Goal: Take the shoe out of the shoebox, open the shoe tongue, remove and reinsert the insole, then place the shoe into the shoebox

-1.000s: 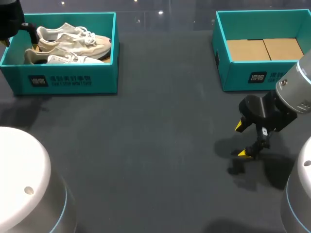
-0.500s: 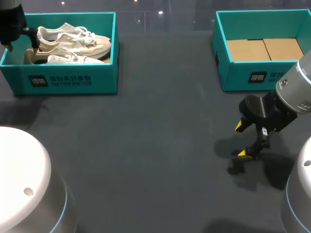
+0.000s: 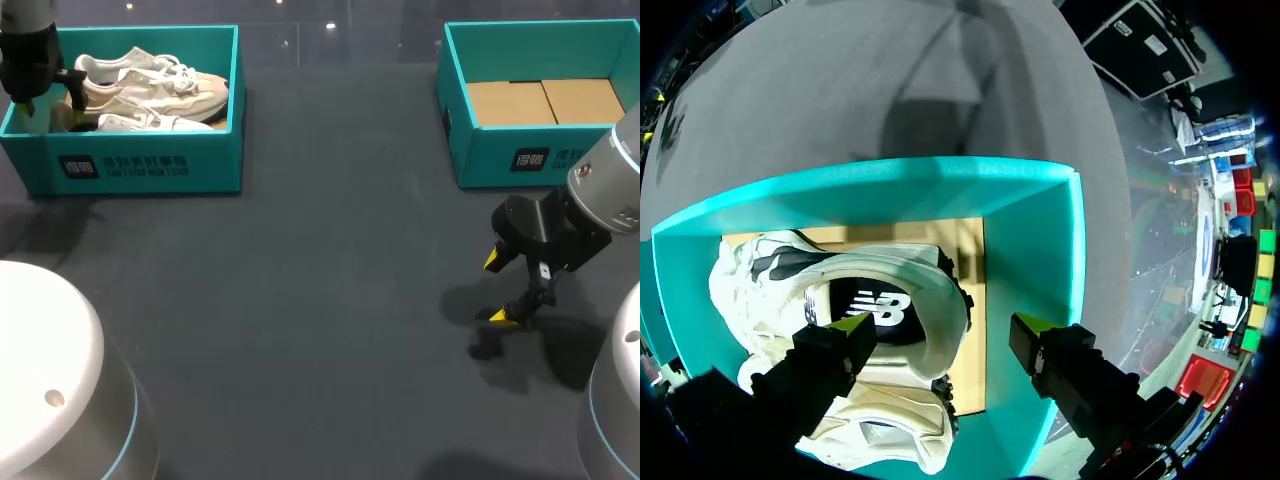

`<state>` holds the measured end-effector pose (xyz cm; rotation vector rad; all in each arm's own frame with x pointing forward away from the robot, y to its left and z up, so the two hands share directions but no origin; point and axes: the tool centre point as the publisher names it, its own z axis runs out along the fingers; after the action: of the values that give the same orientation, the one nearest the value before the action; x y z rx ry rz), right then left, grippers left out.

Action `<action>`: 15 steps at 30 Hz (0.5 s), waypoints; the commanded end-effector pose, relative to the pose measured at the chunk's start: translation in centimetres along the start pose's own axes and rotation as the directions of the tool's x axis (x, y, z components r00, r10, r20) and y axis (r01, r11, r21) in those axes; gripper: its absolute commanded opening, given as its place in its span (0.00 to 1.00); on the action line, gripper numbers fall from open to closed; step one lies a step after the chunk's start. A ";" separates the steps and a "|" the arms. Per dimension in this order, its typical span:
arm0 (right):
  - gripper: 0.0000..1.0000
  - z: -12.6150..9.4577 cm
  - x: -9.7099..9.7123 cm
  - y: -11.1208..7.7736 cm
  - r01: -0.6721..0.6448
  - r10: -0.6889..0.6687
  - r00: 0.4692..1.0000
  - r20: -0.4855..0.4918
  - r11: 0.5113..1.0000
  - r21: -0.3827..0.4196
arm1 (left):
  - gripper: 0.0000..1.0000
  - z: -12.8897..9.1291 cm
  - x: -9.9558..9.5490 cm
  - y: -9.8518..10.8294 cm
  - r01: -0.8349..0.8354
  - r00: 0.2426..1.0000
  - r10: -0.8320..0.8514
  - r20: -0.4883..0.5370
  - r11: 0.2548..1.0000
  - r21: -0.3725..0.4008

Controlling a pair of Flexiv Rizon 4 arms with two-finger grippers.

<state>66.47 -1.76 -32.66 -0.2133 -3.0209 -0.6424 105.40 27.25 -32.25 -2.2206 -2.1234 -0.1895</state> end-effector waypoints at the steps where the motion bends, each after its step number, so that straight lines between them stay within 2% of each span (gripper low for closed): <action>1: 1.00 -0.1 0.2 0.0 0.000 0.000 1.000 0.003 1.000 0.001 | 0.86 0.7 -0.1 0.1 0.000 1.000 0.000 -0.006 1.000 0.002; 11: 1.00 -0.1 0.2 0.0 0.000 0.000 1.000 0.003 1.000 0.001 | 0.78 2.0 -0.1 0.0 0.030 1.000 -0.030 -0.010 0.999 0.014; 15: 1.00 -0.1 0.2 0.0 0.000 0.000 1.000 0.003 1.000 0.001 | 0.77 2.6 -0.3 -0.1 0.037 0.999 -0.037 -0.011 0.999 0.021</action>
<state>66.47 -1.76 -32.66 -0.2133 -3.0209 -0.6424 105.13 27.41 -34.43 -2.1685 -2.1518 -0.1806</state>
